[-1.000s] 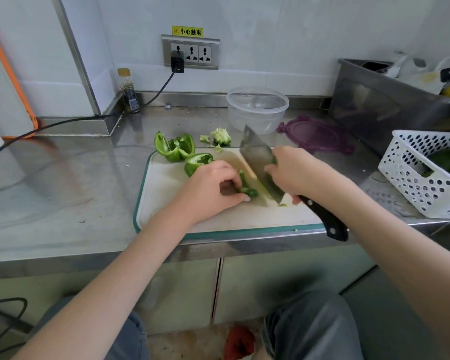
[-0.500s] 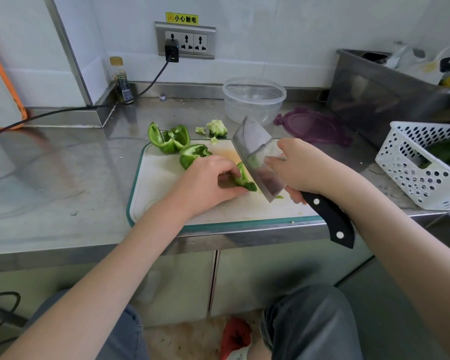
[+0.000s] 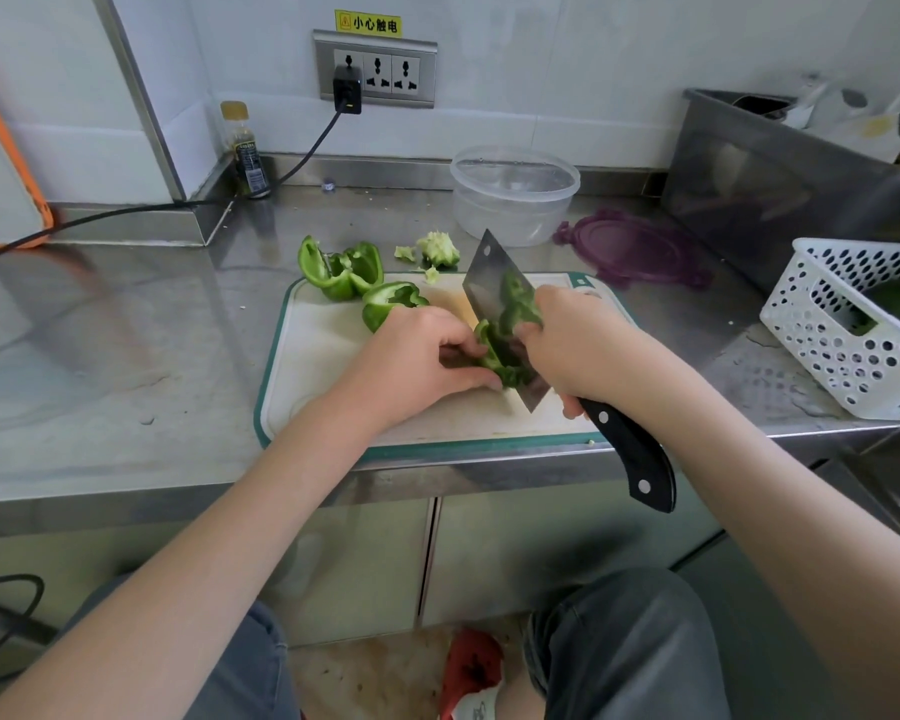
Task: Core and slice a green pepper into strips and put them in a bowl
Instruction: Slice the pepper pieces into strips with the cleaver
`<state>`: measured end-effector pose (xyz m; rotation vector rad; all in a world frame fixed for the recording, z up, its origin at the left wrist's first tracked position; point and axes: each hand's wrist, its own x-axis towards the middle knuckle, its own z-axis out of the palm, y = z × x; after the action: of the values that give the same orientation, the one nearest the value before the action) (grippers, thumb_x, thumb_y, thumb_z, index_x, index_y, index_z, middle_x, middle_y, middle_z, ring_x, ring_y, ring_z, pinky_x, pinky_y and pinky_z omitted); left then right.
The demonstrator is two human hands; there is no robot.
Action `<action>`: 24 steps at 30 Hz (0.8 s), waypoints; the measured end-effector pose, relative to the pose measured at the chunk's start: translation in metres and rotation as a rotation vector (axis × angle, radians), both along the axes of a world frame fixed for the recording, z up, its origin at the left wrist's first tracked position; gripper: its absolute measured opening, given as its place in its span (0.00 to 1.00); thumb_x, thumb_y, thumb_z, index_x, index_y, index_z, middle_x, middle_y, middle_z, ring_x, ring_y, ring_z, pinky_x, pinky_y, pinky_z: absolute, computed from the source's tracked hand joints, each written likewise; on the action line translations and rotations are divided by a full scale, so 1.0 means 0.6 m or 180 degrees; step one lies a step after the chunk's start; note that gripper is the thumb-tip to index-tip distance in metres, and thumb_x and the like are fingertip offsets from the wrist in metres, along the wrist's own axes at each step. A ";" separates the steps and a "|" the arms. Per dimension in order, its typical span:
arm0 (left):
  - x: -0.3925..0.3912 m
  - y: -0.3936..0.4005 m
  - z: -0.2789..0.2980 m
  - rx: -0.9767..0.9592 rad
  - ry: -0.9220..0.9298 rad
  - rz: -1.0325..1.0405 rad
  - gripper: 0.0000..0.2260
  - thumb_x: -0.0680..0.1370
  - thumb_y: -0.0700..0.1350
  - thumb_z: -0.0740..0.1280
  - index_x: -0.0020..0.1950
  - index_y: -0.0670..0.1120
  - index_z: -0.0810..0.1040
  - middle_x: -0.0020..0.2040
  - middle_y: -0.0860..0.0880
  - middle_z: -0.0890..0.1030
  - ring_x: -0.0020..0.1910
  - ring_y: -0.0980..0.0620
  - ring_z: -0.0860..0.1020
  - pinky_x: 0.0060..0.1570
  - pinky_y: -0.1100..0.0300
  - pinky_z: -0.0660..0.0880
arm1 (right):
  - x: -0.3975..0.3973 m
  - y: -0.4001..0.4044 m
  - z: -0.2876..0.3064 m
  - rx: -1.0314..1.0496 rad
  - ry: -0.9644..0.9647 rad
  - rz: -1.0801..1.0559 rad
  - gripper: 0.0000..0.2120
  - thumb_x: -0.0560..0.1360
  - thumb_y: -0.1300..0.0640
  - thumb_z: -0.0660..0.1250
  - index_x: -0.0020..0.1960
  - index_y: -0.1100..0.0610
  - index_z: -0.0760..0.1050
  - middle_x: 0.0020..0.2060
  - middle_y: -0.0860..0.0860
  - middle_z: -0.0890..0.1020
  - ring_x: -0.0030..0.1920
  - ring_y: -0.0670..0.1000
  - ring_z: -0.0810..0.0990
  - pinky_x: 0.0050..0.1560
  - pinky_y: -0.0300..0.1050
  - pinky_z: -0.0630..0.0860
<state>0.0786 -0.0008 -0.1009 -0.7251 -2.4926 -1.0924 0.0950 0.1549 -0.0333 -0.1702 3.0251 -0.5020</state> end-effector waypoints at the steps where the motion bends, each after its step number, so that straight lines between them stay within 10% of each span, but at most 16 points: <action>1: 0.000 0.000 0.000 -0.0014 -0.0001 -0.0002 0.12 0.64 0.50 0.78 0.42 0.45 0.85 0.40 0.51 0.84 0.40 0.57 0.78 0.44 0.68 0.74 | 0.000 0.001 -0.003 -0.0016 0.0014 0.0013 0.04 0.80 0.57 0.54 0.49 0.58 0.64 0.31 0.52 0.70 0.26 0.49 0.70 0.22 0.39 0.66; 6: 0.000 0.002 0.001 -0.0040 0.0033 0.0000 0.12 0.64 0.50 0.78 0.41 0.44 0.85 0.40 0.50 0.84 0.40 0.56 0.78 0.44 0.67 0.74 | -0.009 -0.005 0.002 0.0382 -0.0277 0.0001 0.04 0.80 0.61 0.56 0.51 0.62 0.66 0.28 0.55 0.72 0.12 0.46 0.69 0.15 0.36 0.63; 17: 0.000 -0.001 -0.001 -0.0068 0.0171 0.0037 0.13 0.63 0.51 0.79 0.38 0.43 0.83 0.38 0.49 0.82 0.40 0.53 0.78 0.42 0.55 0.74 | -0.041 -0.013 -0.006 0.0203 0.0024 0.0003 0.05 0.79 0.59 0.58 0.50 0.60 0.70 0.30 0.53 0.72 0.26 0.50 0.72 0.23 0.42 0.68; 24: 0.003 0.001 -0.002 -0.0003 0.0072 0.0085 0.13 0.63 0.51 0.79 0.39 0.43 0.84 0.42 0.48 0.81 0.42 0.52 0.78 0.46 0.53 0.76 | -0.029 0.034 0.013 0.0176 -0.0018 -0.0326 0.06 0.80 0.57 0.56 0.52 0.60 0.67 0.38 0.55 0.75 0.14 0.48 0.72 0.14 0.34 0.62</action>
<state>0.0805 -0.0004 -0.1022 -0.6985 -2.4770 -1.0678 0.0777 0.1755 -0.0255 -0.0106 3.0498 -0.4248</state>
